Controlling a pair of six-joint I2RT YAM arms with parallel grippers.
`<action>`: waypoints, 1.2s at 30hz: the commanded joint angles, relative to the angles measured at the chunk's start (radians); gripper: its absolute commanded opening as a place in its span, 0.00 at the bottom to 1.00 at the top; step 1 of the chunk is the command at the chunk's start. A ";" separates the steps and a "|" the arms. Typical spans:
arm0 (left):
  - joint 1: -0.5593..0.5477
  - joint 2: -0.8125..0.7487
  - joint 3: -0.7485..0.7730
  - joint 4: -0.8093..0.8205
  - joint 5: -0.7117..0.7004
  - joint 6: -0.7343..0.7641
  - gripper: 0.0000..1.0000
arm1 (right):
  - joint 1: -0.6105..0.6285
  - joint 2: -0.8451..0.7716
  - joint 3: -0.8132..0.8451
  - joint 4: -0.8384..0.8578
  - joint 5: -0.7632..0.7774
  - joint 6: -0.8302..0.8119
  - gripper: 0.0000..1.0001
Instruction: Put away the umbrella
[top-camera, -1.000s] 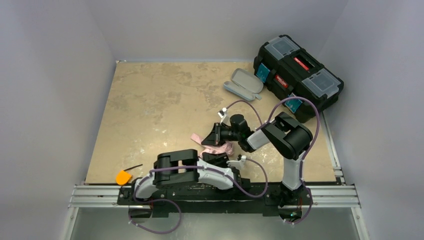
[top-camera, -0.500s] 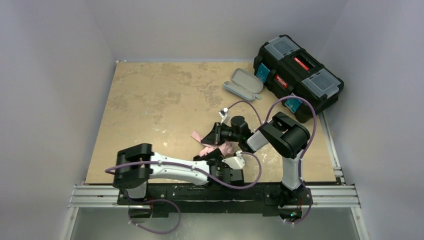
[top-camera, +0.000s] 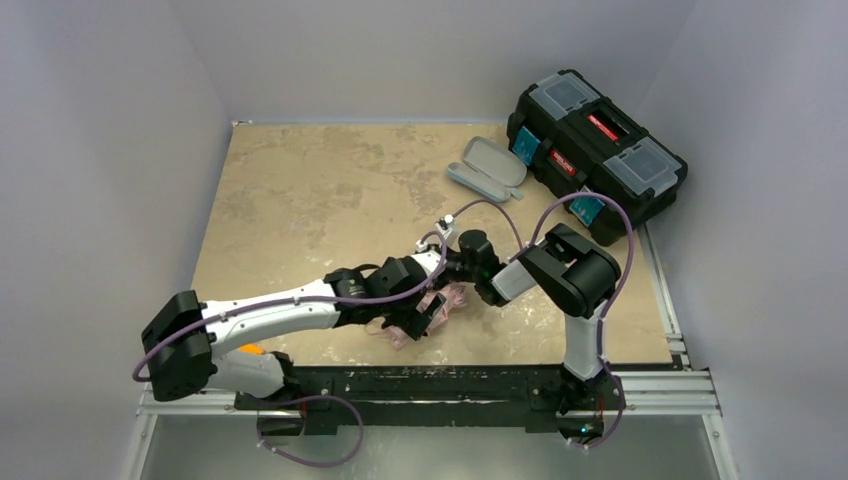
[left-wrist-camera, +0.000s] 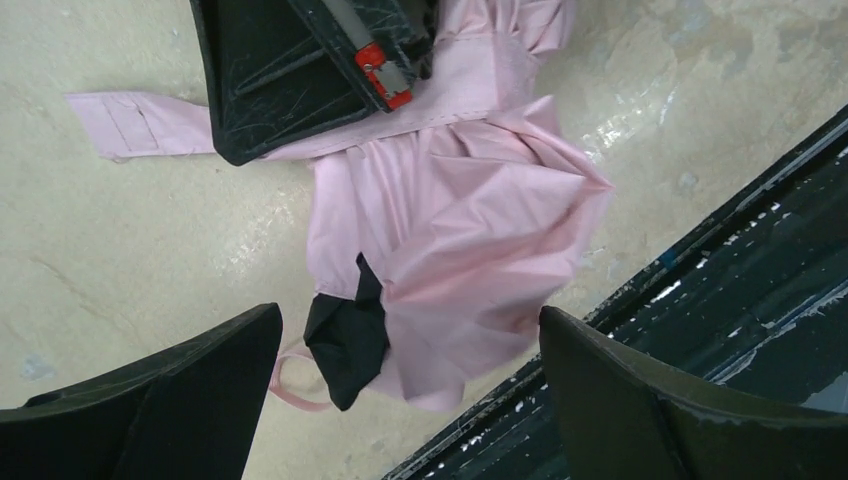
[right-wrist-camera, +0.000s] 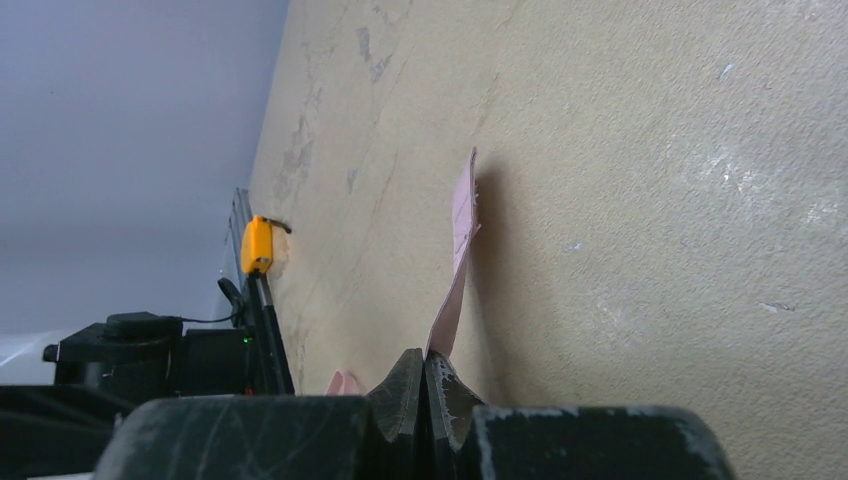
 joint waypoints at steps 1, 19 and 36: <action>0.107 0.029 -0.052 0.176 0.209 0.051 1.00 | -0.017 0.080 -0.053 -0.306 0.119 -0.129 0.00; 0.229 0.242 -0.174 0.386 0.253 0.034 0.00 | -0.016 -0.002 0.007 -0.393 0.053 -0.143 0.00; -0.145 0.304 0.111 -0.003 -0.684 0.059 0.00 | -0.016 -0.180 0.519 -0.893 -0.091 -0.233 0.00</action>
